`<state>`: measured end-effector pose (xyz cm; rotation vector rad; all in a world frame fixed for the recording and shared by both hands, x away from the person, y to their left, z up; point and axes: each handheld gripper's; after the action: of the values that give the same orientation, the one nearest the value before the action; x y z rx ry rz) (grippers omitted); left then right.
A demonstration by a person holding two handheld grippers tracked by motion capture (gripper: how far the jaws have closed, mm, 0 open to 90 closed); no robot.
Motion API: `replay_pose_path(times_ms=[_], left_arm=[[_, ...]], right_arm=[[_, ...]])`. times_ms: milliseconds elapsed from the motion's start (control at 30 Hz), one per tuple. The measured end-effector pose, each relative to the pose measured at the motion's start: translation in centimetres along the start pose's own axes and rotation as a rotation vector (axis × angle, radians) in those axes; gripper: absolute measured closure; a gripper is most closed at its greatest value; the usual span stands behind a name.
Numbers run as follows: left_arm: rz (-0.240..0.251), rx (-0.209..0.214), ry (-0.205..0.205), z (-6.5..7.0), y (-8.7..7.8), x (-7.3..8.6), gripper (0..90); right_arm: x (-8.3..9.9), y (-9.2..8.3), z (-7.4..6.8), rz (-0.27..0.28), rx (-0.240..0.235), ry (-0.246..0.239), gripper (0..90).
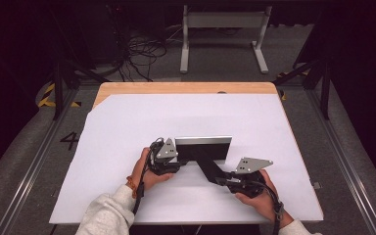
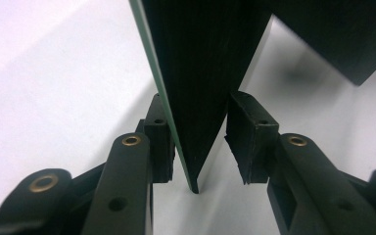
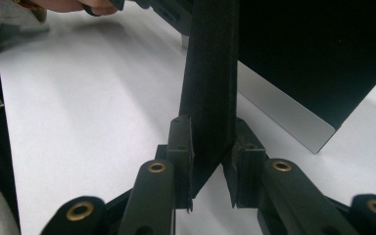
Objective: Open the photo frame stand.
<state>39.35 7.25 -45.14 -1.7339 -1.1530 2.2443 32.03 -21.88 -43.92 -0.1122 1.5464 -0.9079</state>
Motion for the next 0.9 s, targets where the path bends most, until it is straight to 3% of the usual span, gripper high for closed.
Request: replay_pose_path(times_ms=[267, 600, 900], left_arm=[[-0.009, -0.054, 0.034, 0.3, 0.1, -0.3, 64.5], [-0.003, -0.096, 0.045, -0.4, 0.1, -0.3, 63.5], [-0.005, -0.126, 0.054, -0.5, 0.0, -0.2, 62.2]], right_arm=[[0.0, 0.1, 0.0, 0.002, 0.015, 0.002, 74.9], [0.0, 1.0, 0.2, 0.011, 0.024, 0.052, 78.3], [0.0, 1.3, 0.1, 0.006, 0.025, 0.055, 81.5]])
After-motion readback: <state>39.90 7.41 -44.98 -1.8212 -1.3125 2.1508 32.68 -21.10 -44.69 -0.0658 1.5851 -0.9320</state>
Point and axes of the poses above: each handheld gripper's, and its own axes: y roughly forward along the jaws, x roughly out of its underside, z roughly to its right, and after that the axes turned 10 degrees about -y, right-handed
